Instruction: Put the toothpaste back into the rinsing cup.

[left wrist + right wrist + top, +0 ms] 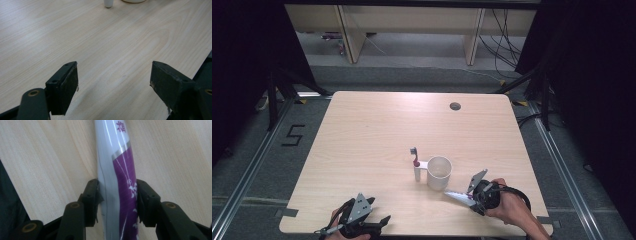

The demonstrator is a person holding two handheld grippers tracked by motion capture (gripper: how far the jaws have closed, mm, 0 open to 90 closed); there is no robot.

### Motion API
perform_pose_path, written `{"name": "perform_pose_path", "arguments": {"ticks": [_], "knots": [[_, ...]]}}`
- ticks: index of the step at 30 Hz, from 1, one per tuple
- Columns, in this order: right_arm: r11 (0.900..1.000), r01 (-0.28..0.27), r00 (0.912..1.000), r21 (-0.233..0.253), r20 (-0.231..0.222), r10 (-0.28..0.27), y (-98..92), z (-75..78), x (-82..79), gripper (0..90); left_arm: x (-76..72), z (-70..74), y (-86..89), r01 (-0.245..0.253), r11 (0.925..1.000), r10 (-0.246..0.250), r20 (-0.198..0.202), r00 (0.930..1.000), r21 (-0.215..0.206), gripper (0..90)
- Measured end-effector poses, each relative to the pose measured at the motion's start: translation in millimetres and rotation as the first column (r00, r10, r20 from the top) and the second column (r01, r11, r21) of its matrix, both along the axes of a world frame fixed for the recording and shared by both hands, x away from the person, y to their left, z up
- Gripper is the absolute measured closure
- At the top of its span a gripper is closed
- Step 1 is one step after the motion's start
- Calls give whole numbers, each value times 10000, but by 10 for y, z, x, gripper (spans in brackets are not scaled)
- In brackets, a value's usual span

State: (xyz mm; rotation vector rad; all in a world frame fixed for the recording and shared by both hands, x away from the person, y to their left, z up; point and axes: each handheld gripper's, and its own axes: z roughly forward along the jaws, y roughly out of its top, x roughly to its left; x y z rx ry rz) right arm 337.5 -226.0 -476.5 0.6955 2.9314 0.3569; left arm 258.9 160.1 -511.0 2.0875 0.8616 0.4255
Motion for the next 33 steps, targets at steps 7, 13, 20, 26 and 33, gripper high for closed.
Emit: {"name": "perform_pose_path", "arguments": {"ticks": [7,13,20,26,33], "knots": [[9993,-193,9974,-322,-699,170,31,15,70,617,4,11,16,151,9995,-151,-16,9999,284,222],[9982,-153,9965,-586,-829,104,70,21,79,642,5,14,13,110,9997,-110,-11,9999,227,222],[9951,-601,9943,-787,-925,528,130,23,52,714,6,9,10,116,9995,-118,48,9999,296,223],[9893,-878,9925,-1161,-949,770,167,24,56,753,4,-1,0,82,9997,-82,28,10000,222,223],[9817,-1115,9902,-1542,-1009,966,223,23,70,759,3,0,7,142,9998,-142,28,9999,153,224]]}}
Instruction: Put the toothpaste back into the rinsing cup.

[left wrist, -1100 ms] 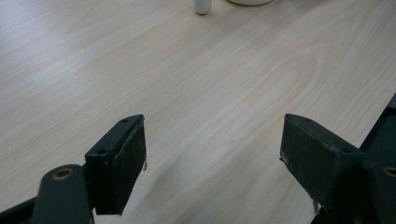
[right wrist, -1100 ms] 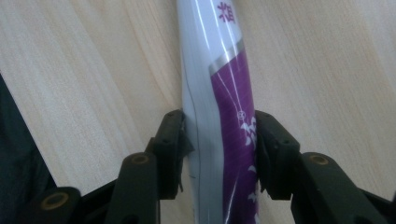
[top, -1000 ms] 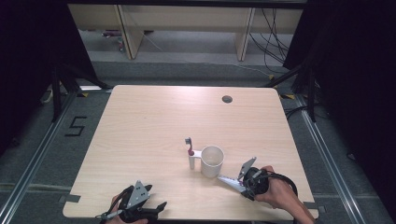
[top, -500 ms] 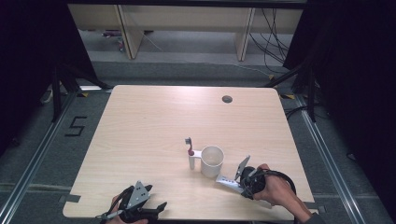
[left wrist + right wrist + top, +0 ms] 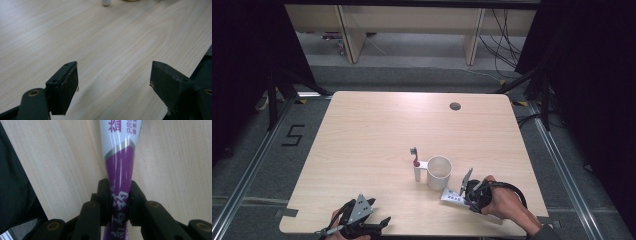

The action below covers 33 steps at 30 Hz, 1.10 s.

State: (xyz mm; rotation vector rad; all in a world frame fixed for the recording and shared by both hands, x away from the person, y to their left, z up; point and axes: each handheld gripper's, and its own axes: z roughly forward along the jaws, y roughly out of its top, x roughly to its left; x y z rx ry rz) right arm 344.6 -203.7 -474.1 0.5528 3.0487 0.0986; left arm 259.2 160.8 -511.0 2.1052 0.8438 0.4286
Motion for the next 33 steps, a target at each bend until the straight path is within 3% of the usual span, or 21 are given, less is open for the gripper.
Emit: {"name": "perform_pose_path", "arguments": {"ticks": [5,6,7,9,11,15,16,19,20,22,24,25,26,28,30,33], "knots": [[9998,99,9999,155,83,-101,-27,7,-35,762,-14,1,-3,-58,9999,58,-52,10000,104,224],[9991,61,9999,431,109,-66,-74,23,-42,763,9,9,9,30,9999,-31,88,10000,118,224],[9971,422,9989,632,155,-433,-102,46,-67,764,-2,9,4,-15,10000,15,-56,10000,38,224],[9945,90,9994,1048,328,-125,-175,81,-65,764,2,7,12,-9,9998,9,15,10000,192,224],[9934,409,9982,1070,397,-454,-200,113,-99,765,-1,-3,-3,-129,9999,129,-66,9999,-22,225],[9803,160,9968,1969,742,-312,-290,182,-152,765,-1,3,0,-63,9999,63,-2,10000,156,226],[9705,321,9935,2390,988,-572,-319,207,-203,765,4,3,0,-105,9999,105,4,9999,-75,227],[9599,285,9916,2787,1136,-625,-347,238,-231,765,6,3,18,-134,9999,134,3,9999,-8,227],[9434,304,9877,3303,1351,-791,-380,280,-255,765,13,8,32,-159,9999,159,49,9999,13,227],[9260,252,9855,3766,1459,-862,-408,318,-268,765,18,7,37,-225,9997,225,22,9997,-2,227],[9136,372,9812,4049,1584,-1102,-430,357,-283,765,23,1,44,-111,9999,110,147,9998,59,226],[9136,372,9812,4049,1584,-1102,-430,357,-283,765,23,1,44,-111,9999,110,147,9998,59,227],[9015,340,9765,4313,1776,-1218,-452,391,-272,765,17,9,34,-161,9999,161,45,9999,-31,226],[8811,629,9717,4687,1728,-1613,-484,420,-261,765,13,-2,26,-183,9998,183,-12,9998,-102,226],[8754,762,9688,4773,1724,-1783,-503,439,-255,765,10,-17,25,-183,9995,183,-19,9998,-242,226],[8430,756,9590,5325,1928,-2078,-542,492,-218,765,23,3,43,-239,9997,239,12,9997,-43,225]]}}
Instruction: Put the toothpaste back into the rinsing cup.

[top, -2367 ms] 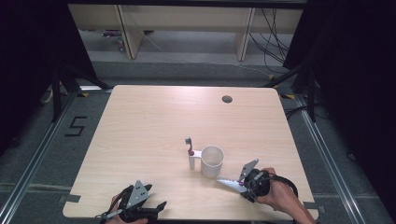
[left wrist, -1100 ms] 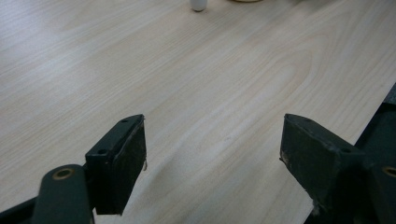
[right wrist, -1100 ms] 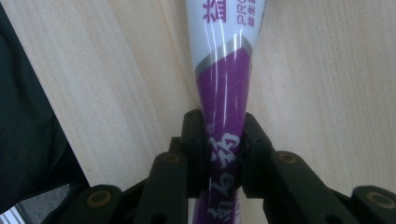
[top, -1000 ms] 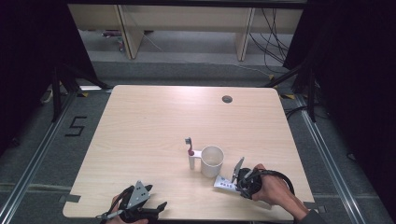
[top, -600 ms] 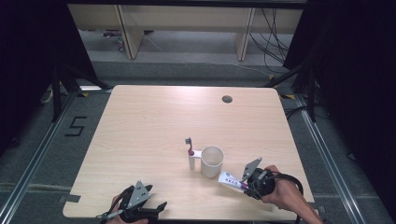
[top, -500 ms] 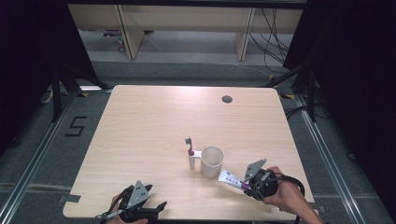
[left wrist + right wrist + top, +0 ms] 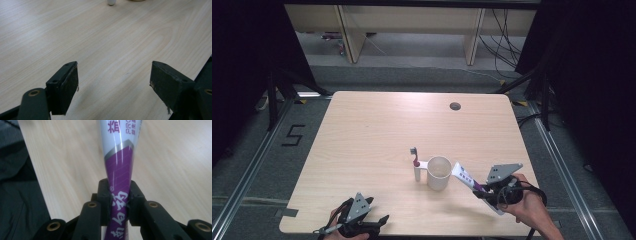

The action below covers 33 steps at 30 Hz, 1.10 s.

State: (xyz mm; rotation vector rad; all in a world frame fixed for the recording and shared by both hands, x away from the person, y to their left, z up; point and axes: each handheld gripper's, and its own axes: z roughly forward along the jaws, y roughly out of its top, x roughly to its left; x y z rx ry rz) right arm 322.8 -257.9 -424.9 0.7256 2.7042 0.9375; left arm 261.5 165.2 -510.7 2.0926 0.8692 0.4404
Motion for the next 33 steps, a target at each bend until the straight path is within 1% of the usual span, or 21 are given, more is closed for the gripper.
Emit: {"name": "perform_pose_path", "arguments": {"ticks": [3,4,6,7,10,11,13,14,15,17,18,19,22,24,25,27,29,30,31,32,33], "knots": [[9988,275,9995,414,-185,-267,-21,37,15,765,2,3,4,61,9999,-61,19,10000,95,225],[9963,166,9998,840,89,-174,-58,56,74,765,0,-3,-3,59,10000,-59,-51,10000,2,225],[9959,312,9995,853,75,-319,-80,82,88,765,2,-18,-9,46,10000,-46,13,10000,-61,225],[9902,396,9991,1337,91,-411,-97,92,126,765,3,-12,-7,66,10000,-66,-11,10000,-49,225],[9775,677,9966,1997,316,-755,-108,97,204,765,0,-9,-2,-3,9999,3,-20,10000,-122,225],[9725,752,9960,2205,296,-838,-103,100,225,765,9,-1,8,36,10000,-36,4,10000,21,225],[9690,823,9946,2329,427,-948,-95,102,250,765,11,-11,-7,-55,9998,55,46,10000,-183,226],[9648,913,9935,2465,436,-1052,-83,105,268,765,18,-6,6,4,10000,-5,65,10000,63,226],[9576,1024,9914,2693,517,-1206,-65,111,309,765,3,-15,-8,-30,9999,30,-45,10000,-115,226],[9549,1025,9908,2786,564,-1228,-61,112,334,765,8,-7,-1,33,10000,-33,-47,10000,-24,226],[9503,1114,9893,2908,578,-1337,-55,116,349,765,16,-14,-9,15,9998,-14,93,10000,-186,226],[9427,1136,9872,3138,716,-1427,-46,117,385,765,9,-21,-15,-25,9998,25,-3,10000,-197,226],[9362,1294,9861,3267,569,-1561,-25,127,400,765,2,-14,-7,-6,9999,5,-71,10000,-130,226],[9339,1131,9875,3391,655,-1434,-13,144,426,765,9,3,7,44,10000,-44,-8,10000,-55,226],[9224,1074,9887,3710,581,-1385,9,167,440,765,9,-15,-1,-55,9999,54,-70,10000,-153,226],[9180,889,9855,3865,996,-1374,34,191,470,765,12,-13,6,-50,10000,50,-91,9999,-37,226],[9166,883,9860,3900,964,-1360,41,213,471,765,12,-15,-3,-85,9998,84,-70,9999,-160,226],[9032,812,9844,4214,1078,-1388,74,232,496,765,9,-13,-5,-75,9998,74,-38,10000,-164,226],[9032,812,9844,4214,1078,-1388,74,232,496,765,10,-5,5,16,10000,-16,1,10000,-59,226],[8969,847,9857,4340,949,-1390,98,246,498,765,6,3,6,-12,10000,12,-10,10000,-52,225],[8963,711,9837,4377,1181,-1357,133,281,517,765,17,4,6,15,9999,-14,50,10000,-140,226]]}}
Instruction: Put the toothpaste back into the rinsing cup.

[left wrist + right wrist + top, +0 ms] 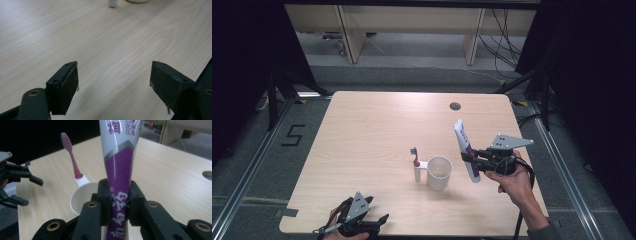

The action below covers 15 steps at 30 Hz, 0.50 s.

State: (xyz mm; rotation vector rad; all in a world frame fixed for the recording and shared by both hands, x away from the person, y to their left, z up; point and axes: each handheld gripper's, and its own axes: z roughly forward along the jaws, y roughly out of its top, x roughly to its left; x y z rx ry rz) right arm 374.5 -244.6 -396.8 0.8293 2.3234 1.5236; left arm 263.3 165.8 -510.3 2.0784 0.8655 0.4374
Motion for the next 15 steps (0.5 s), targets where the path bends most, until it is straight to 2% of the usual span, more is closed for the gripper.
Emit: {"name": "perform_pose_path", "arguments": {"ticks": [1,3,4,5,6,7,8,9,10,12,13,15], "knots": [[10000,0,10000,0,0,0,0,0,0,765,0,0,0,0,10000,0,0,10000,0,225],[9989,-183,9998,421,-23,184,64,31,36,764,-9,-6,-2,-13,9999,14,-55,10000,104,225],[9989,-183,9998,421,-23,184,64,31,36,764,-9,-6,-2,-13,9999,14,-55,10000,104,223],[9989,-189,9998,430,120,184,84,40,50,764,-5,-6,-6,-61,9999,61,-16,10000,115,223],[9982,-209,9997,569,95,204,123,48,52,765,15,-16,-2,94,9999,-96,233,9997,96,223],[9982,-254,9997,536,-1,254,163,66,65,764,-7,-19,-14,-5,10000,4,-12,10000,-70,222],[9982,-254,9997,536,-1,254,163,66,65,764,-7,-19,-14,-5,10000,4,-12,10000,-70,222],[9981,-270,9995,555,162,261,180,76,75,764,0,-9,2,59,9998,-59,15,10000,176,222],[9964,-364,9992,763,193,350,228,88,88,764,-3,1,4,29,9999,-29,-34,10000,107,222],[9952,-447,9990,873,85,442,250,91,97,764,-6,2,4,19,9999,-19,-47,10000,100,222],[9937,-457,9988,1028,221,436,291,94,122,764,-11,5,6,4,9999,-4,-20,10000,140,222],[9932,-392,9991,1096,202,372,321,100,128,764,-4,8,4,9,9999,-10,65,10000,139,222]]}}
